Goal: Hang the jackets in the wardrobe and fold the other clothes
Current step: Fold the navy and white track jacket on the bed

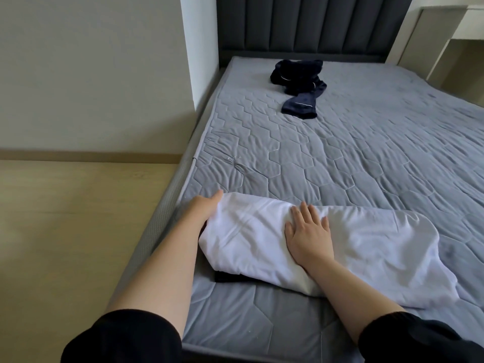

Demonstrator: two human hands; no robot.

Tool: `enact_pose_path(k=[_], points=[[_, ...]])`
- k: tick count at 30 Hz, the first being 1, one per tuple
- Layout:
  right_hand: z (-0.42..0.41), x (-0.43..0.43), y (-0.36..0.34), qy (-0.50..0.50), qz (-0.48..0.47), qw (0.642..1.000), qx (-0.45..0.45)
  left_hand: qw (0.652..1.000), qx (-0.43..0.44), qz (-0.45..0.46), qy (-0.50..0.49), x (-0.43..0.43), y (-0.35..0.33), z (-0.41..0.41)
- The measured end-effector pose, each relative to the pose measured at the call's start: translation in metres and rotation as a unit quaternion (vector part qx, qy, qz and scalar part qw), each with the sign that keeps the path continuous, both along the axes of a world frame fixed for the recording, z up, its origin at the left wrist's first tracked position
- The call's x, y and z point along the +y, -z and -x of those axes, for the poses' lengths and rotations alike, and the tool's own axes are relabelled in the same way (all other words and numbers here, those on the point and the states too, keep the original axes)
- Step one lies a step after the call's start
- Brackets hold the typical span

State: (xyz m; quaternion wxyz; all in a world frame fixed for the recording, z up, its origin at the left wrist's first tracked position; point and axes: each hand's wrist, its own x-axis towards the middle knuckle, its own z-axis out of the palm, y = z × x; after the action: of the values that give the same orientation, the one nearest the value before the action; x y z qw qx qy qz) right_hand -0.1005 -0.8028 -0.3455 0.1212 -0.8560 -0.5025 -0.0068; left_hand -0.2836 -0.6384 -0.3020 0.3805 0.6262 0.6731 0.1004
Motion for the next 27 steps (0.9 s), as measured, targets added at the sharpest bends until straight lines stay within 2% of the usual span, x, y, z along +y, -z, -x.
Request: enact_pose_path(k=[2,3,5,6,7,8,9,10,11,12,13,14,15,17,18,21,24,27], points=[[0.0,0.0,0.0,0.0,0.0,1.0,-0.001,0.997,-0.08,0.019,-0.002,-0.001,0.003,0.002],[0.001,0.0,0.0,0.0,0.0,1.0,-0.003,0.987,-0.153,0.032,-0.026,-0.001,0.006,0.005],[0.001,0.001,-0.001,0.0,-0.001,1.0,-0.005,0.936,-0.323,0.115,-0.083,-0.003,0.01,0.013],[0.001,0.001,0.0,0.0,0.0,1.0,-0.004,0.917,-0.364,0.134,-0.094,-0.004,0.014,0.015],[0.001,0.001,0.0,0.0,0.001,1.0,-0.004,0.915,-0.368,0.135,-0.09,-0.003,0.018,0.016],[0.001,0.001,0.0,0.0,0.002,1.0,-0.005,0.932,-0.336,0.113,-0.079,-0.003,0.02,0.016],[0.001,0.001,0.0,0.001,0.002,1.0,-0.004,0.961,-0.264,0.068,-0.052,-0.001,0.021,0.015],[0.001,0.001,0.0,0.001,0.002,1.0,-0.004,0.988,-0.154,0.004,-0.014,0.001,0.021,0.015],[0.001,0.001,0.0,0.0,0.001,1.0,-0.004,0.997,-0.038,-0.055,0.028,0.001,0.018,0.015],[0.0,0.001,0.0,0.0,0.001,1.0,-0.005,0.993,0.041,-0.091,0.055,-0.002,0.012,0.014],[0.001,0.002,0.0,-0.001,0.0,1.0,-0.008,0.99,0.073,-0.098,0.068,-0.003,0.009,0.013],[0.001,0.002,0.0,-0.001,0.0,1.0,-0.01,0.996,0.042,-0.062,0.051,-0.004,0.006,0.015],[0.001,0.002,0.0,0.0,-0.002,1.0,-0.012,0.999,-0.034,0.004,0.027,-0.003,0.003,0.018],[0.001,0.001,0.001,0.002,-0.003,1.0,-0.015,0.961,-0.216,0.174,0.016,-0.004,0.001,0.024],[0.001,0.002,0.001,0.003,-0.002,1.0,-0.015,0.939,-0.255,0.227,0.037,-0.005,0.001,0.026],[0.001,0.002,0.002,0.004,0.001,1.0,-0.012,0.907,-0.264,0.312,0.102,-0.013,0.0,0.032],[0.0,0.004,0.003,0.006,0.001,1.0,-0.013,0.907,-0.227,0.317,0.16,-0.021,0.001,0.026],[-0.003,0.003,0.001,0.006,-0.022,0.999,0.035,0.894,-0.261,0.335,0.142,-0.031,0.007,0.018]])
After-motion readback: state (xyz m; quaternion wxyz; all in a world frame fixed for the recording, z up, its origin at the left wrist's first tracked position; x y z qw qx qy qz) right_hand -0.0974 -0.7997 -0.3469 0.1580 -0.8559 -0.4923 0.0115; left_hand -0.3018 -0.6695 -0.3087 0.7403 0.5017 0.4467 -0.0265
